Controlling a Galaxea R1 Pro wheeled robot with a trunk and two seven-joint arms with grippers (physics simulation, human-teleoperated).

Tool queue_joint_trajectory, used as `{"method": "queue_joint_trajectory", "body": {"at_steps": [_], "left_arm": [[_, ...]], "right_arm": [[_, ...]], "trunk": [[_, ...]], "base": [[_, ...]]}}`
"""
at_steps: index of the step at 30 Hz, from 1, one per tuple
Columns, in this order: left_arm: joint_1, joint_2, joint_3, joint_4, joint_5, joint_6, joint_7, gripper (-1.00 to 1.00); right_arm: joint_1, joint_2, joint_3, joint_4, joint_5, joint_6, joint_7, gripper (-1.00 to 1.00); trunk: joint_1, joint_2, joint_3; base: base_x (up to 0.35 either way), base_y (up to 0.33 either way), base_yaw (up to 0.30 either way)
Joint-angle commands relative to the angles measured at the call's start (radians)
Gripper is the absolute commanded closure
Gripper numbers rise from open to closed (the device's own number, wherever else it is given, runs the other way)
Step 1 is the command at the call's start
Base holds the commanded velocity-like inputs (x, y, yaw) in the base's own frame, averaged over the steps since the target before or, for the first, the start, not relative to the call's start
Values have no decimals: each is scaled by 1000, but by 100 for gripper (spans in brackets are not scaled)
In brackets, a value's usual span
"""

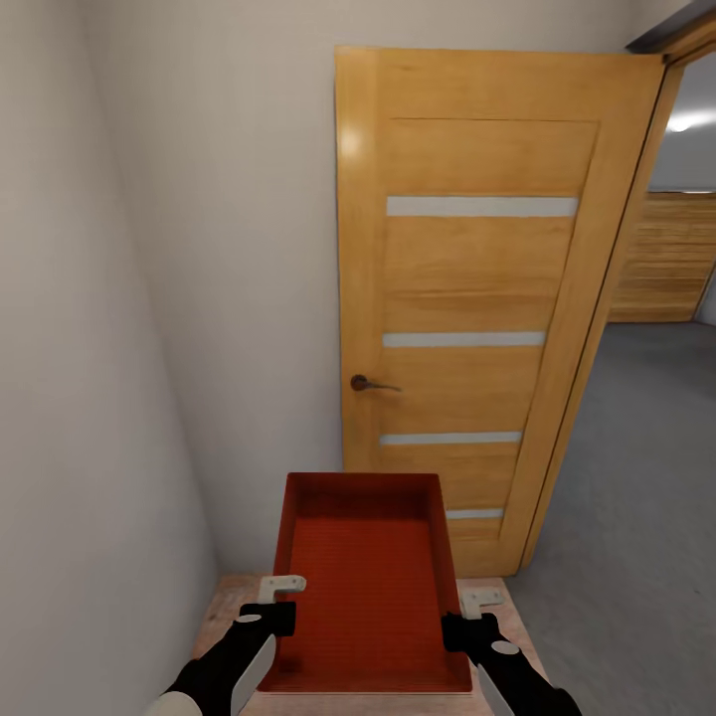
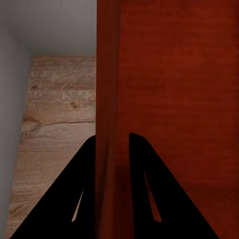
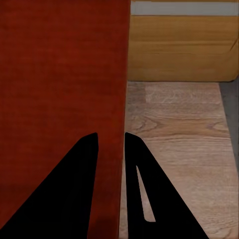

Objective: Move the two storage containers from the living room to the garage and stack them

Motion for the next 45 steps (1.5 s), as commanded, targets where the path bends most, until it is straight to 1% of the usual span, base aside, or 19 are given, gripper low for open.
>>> {"method": "queue_joint_trajectory", "body": {"at_steps": [1, 17, 26, 32, 45], "left_arm": [[1, -64, -71, -1, 26, 2, 8, 100], [1, -64, -71, -1, 26, 2, 8, 100], [1, -65, -71, -1, 26, 3, 8, 100], [1, -65, -71, -1, 26, 2, 8, 100], [1, -64, -71, -1, 26, 1, 8, 100]], "right_arm": [[-1, 42, -10, -57, -34, 4, -2, 100], [-1, 42, -10, -57, -34, 4, -1, 100], [-1, 42, -10, -57, -34, 4, -1, 100], [-1, 42, -9, -57, -34, 4, -2, 100], [-1, 42, -9, -57, -34, 4, -2, 100]], "trunk": [[1, -1, 0], [1, -1, 0], [1, -1, 0], [1, -1, 0], [1, -1, 0]], "base": [[326, 0, 0], [309, 0, 0], [33, 0, 0], [152, 0, 0], [4, 0, 0]]}}
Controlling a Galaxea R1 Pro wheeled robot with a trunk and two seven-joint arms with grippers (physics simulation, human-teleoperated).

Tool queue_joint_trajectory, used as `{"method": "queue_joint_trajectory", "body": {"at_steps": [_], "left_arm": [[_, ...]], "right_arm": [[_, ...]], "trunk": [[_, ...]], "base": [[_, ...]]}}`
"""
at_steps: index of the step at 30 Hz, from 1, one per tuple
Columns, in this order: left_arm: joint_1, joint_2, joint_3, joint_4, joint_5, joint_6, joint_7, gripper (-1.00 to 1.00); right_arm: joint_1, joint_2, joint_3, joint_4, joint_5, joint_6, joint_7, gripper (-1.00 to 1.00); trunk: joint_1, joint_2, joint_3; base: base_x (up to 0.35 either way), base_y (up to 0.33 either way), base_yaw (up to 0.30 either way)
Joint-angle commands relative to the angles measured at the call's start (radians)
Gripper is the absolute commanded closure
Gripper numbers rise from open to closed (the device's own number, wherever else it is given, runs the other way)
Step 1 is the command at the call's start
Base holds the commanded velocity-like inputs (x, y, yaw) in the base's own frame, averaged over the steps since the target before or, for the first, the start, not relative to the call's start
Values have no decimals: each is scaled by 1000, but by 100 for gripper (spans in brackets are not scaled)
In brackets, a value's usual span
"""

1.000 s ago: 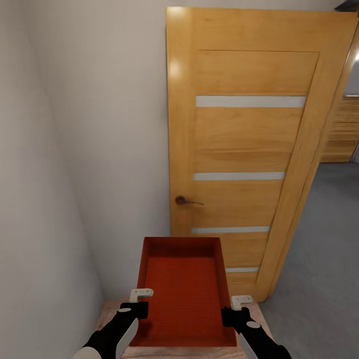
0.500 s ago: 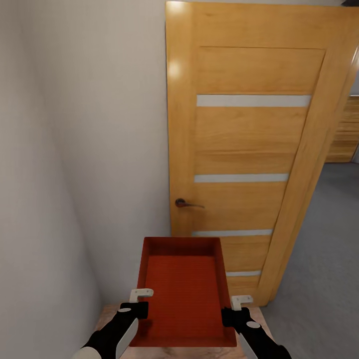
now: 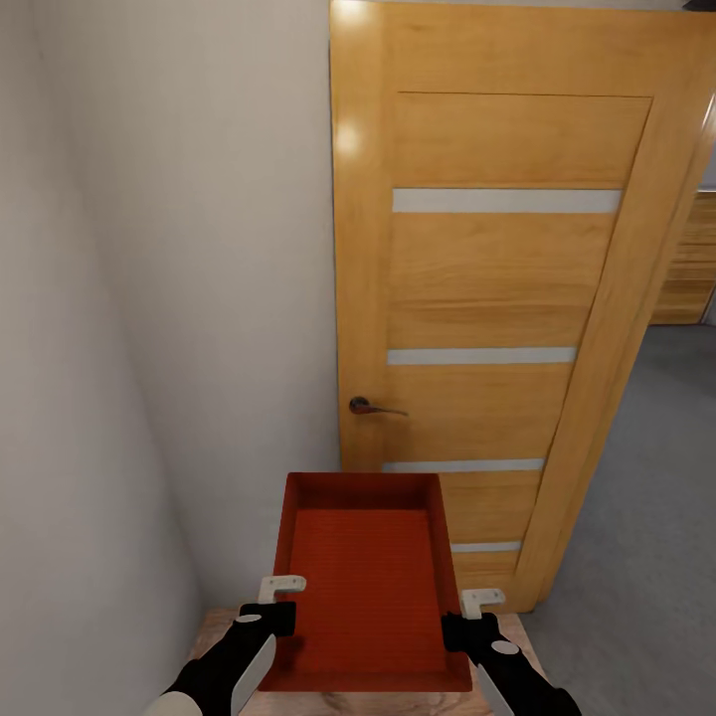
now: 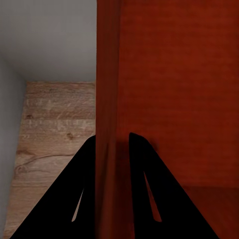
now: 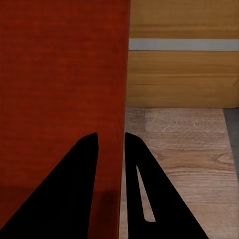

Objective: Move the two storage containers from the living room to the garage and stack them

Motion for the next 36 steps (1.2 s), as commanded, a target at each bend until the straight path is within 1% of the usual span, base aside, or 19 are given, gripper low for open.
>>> {"method": "queue_joint_trajectory", "body": {"at_steps": [1, 4, 8, 19, 25, 36], "left_arm": [[1, -64, -71, -1, 25, 2, 9, 100], [1, -64, -71, -1, 25, 2, 9, 100], [1, -64, -71, -1, 25, 2, 9, 100], [1, -65, -70, -1, 25, 2, 9, 100], [1, -65, -71, -1, 25, 2, 9, 100], [1, -65, -70, -1, 25, 2, 9, 100]], "right_arm": [[-1, 42, -10, -56, -34, 4, -1, 100], [-1, 42, -9, -56, -34, 4, -1, 100], [-1, 42, -9, -56, -34, 5, 0, 100], [-1, 42, -9, -56, -34, 5, 0, 100], [-1, 42, -9, -56, -34, 41, 1, 100], [-1, 42, -9, -56, -34, 46, 1, 100]], "trunk": [[0, -1, -1], [0, -1, 0], [0, -1, 1], [0, -1, 8], [0, -1, 13], [0, -1, 21]], "base": [[0, 0, 0], [0, 0, -11], [0, 0, -154], [0, 0, -228], [0, 0, -233], [0, 0, -231]]}}
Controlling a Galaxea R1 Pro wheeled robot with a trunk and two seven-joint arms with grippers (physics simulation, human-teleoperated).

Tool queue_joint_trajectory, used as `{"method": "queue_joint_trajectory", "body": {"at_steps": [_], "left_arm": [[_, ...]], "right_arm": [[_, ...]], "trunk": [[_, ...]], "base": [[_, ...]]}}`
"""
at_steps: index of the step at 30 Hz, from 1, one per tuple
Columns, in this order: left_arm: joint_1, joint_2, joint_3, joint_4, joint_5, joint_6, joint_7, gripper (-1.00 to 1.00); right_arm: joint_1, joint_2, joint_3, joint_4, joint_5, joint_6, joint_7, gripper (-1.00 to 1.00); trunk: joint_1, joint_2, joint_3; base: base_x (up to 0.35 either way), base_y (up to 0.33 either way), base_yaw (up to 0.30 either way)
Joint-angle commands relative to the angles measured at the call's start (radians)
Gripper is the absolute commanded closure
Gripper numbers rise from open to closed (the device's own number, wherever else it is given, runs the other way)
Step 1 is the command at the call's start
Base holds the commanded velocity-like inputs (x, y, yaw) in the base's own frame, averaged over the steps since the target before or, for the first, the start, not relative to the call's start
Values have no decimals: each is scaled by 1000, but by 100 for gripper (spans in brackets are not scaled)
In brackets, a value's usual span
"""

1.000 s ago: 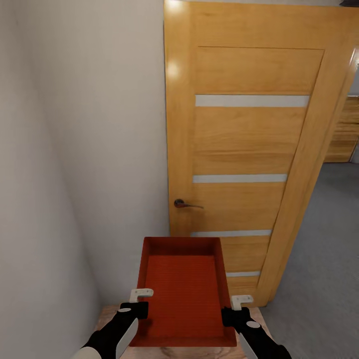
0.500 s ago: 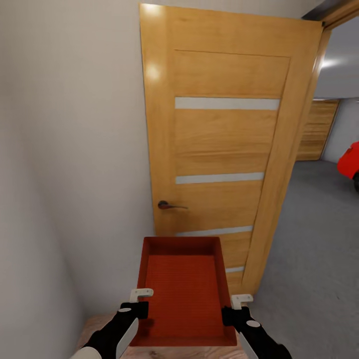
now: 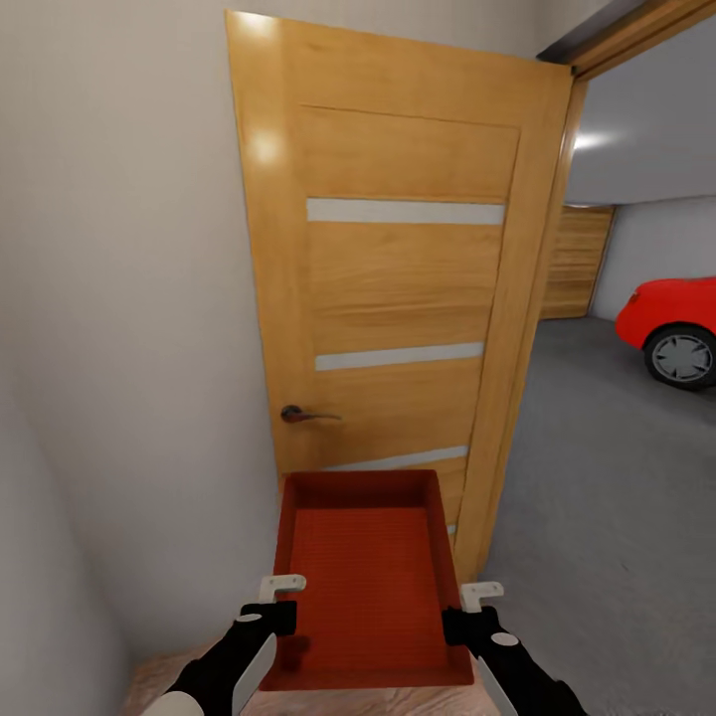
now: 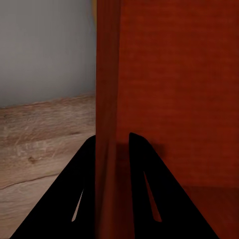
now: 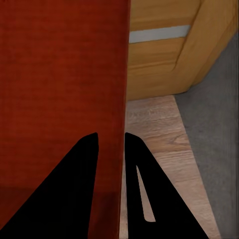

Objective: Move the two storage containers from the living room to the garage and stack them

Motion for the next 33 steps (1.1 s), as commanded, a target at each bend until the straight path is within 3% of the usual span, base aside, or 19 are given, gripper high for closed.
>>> {"method": "queue_joint_trajectory", "body": {"at_steps": [1, 33], "left_arm": [[1, -58, -91, -1, 23, 3, 10, 100], [1, -58, -91, -1, 24, 3, 10, 100]], "right_arm": [[-1, 47, -9, -15, -55, 6, -2, 100], [-1, 47, -9, -15, -55, 6, -2, 100]], "trunk": [[0, -1, 0], [0, -1, 24]], "base": [[0, 0, -223], [0, 0, -200]]}}
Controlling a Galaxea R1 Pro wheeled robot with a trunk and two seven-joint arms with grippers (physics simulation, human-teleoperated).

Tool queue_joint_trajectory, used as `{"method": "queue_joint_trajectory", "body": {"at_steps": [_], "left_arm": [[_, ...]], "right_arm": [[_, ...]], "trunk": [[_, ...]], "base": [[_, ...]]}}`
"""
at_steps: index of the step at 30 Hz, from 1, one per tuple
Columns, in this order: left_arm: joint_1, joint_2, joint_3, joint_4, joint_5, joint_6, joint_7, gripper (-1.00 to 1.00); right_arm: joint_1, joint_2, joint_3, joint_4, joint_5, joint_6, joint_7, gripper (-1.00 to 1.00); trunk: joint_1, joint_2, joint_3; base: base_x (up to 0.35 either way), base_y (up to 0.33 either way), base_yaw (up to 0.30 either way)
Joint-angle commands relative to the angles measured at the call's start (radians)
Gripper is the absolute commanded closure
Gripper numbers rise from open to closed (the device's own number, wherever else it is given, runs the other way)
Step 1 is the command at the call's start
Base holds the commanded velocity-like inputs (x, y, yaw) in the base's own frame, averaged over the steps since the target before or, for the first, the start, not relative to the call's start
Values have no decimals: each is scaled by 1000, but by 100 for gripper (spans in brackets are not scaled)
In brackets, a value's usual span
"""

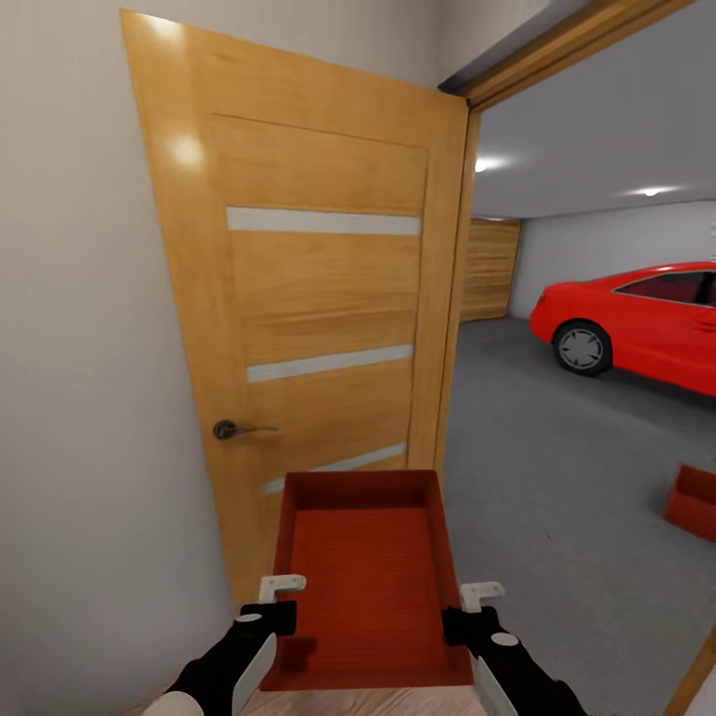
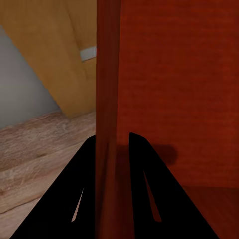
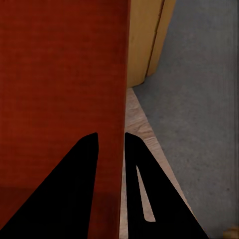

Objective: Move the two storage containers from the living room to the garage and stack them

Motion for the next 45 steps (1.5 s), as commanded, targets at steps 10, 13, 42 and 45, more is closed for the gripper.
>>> {"method": "queue_joint_trajectory", "body": {"at_steps": [10, 13, 42, 45], "left_arm": [[1, -59, -90, -1, 24, 3, 10, 100], [1, -59, -90, -1, 23, 3, 9, 100], [1, -59, -90, -1, 23, 3, 9, 100], [1, -59, -91, -1, 23, 3, 9, 100]], "right_arm": [[-1, 47, -9, -16, -55, 6, -2, 100], [-1, 47, -9, -16, -55, 6, -2, 100], [-1, 47, -9, -16, -56, 4, -2, 100], [-1, 47, -9, -16, -56, 4, -2, 100]], "trunk": [[0, -1, 7], [0, -1, 9], [0, -1, 22], [0, -1, 23]], "base": [[0, 0, -198], [0, 0, -198], [0, 0, -104], [0, 0, -174]]}}
